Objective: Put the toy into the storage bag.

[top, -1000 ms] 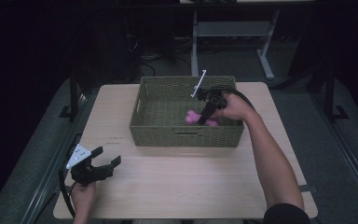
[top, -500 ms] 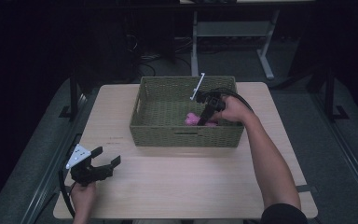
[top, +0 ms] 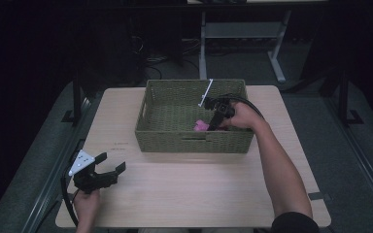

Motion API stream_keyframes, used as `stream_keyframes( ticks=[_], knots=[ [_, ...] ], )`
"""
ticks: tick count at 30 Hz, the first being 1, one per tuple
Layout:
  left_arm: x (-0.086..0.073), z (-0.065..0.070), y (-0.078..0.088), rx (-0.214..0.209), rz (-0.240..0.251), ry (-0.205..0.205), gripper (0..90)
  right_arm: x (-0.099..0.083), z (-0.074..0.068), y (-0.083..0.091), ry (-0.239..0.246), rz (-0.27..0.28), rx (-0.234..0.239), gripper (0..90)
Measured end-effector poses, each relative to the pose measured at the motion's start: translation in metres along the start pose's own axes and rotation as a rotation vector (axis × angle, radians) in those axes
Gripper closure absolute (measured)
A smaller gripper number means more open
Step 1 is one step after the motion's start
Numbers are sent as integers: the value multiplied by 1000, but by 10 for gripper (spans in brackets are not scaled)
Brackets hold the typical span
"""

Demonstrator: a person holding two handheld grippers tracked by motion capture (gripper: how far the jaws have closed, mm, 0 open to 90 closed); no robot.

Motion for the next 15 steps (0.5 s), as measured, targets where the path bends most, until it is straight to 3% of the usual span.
stream_keyframes(
  ticks=[15],
  knots=[
    [0,0,0,0,1,-1,128,-1,1,-3,-12,-8,6,575]
  ],
)
Point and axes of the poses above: each handheld gripper's, and its own axes: y roughly backward along the jaws, x roughly out of its top, z roughly to its right, the point moved 5 cm from there along -y, roughly forward along the jaws, and after that the axes turned 3 degrees about -y, right-handed, at the moved point
